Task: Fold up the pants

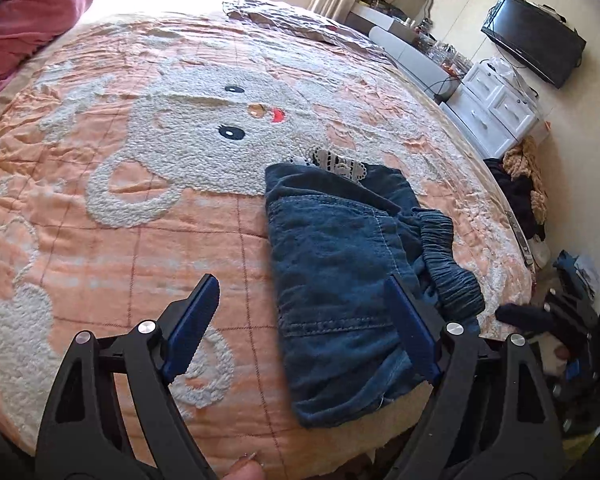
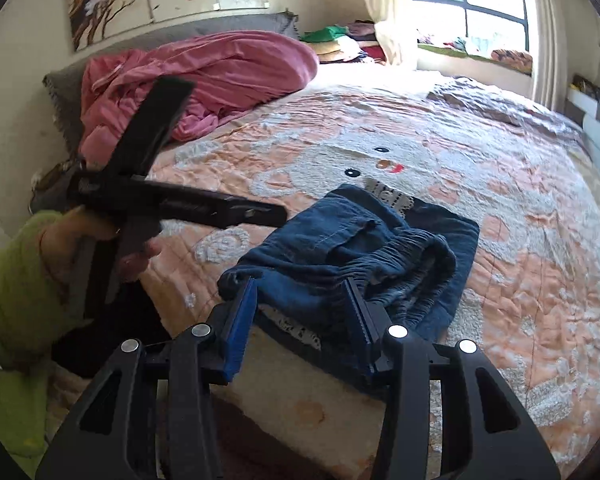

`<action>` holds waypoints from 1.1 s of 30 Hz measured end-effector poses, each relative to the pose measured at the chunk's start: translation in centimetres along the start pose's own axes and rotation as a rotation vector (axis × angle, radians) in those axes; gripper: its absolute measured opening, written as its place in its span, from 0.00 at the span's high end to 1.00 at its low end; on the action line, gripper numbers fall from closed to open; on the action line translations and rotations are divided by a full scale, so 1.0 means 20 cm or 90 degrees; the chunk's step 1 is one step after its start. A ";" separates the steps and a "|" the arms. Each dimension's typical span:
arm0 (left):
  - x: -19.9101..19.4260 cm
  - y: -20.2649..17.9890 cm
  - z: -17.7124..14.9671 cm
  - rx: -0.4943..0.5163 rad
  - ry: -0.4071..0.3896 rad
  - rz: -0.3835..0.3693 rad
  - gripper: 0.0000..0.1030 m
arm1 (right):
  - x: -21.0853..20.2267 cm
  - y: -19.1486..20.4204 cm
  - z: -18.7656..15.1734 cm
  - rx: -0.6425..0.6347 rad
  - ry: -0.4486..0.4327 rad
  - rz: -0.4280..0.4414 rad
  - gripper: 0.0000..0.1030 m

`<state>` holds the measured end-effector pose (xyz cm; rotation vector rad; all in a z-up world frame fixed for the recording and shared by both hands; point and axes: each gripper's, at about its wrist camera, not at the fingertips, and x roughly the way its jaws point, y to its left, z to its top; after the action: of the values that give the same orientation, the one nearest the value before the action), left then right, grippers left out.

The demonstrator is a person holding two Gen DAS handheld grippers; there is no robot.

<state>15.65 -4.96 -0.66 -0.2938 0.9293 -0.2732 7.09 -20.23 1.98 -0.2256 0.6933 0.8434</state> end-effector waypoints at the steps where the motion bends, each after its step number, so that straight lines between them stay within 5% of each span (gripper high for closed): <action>1: 0.04 0.00 0.02 0.002 0.015 -0.006 0.26 | 0.02 0.05 0.00 -0.038 0.005 -0.005 0.58; 10: 0.27 -0.03 0.08 0.013 0.089 -0.019 0.41 | 0.34 0.28 -0.01 -0.265 0.059 -0.127 0.59; 11: 0.28 -0.03 0.09 0.013 0.092 -0.017 0.41 | 0.38 0.27 -0.01 -0.269 0.067 -0.124 0.64; 12: 0.29 -0.03 0.09 0.012 0.094 -0.017 0.42 | 0.40 0.27 -0.02 -0.268 0.072 -0.109 0.84; 13: 0.30 -0.02 0.08 0.010 0.097 -0.017 0.42 | 0.40 0.26 -0.02 -0.262 0.071 -0.096 0.92; 15: 0.31 -0.02 0.08 0.007 0.099 -0.021 0.42 | 0.37 0.24 -0.03 -0.237 0.063 -0.087 0.94; 21: 0.32 -0.03 0.08 0.009 0.095 -0.027 0.42 | 0.26 0.19 -0.14 -0.255 0.057 -0.053 0.96; 26: 0.33 -0.05 0.07 0.019 0.088 -0.016 0.42 | 0.33 0.14 -0.20 -0.179 0.063 -0.029 0.95; 33: 0.31 -0.07 0.06 0.031 0.077 -0.002 0.42 | 0.17 0.01 -0.15 -0.038 0.009 0.024 0.74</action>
<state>20.11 -8.24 -4.10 -0.2356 1.0397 -0.3188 7.06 -19.39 -2.50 -0.2733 0.6878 0.9003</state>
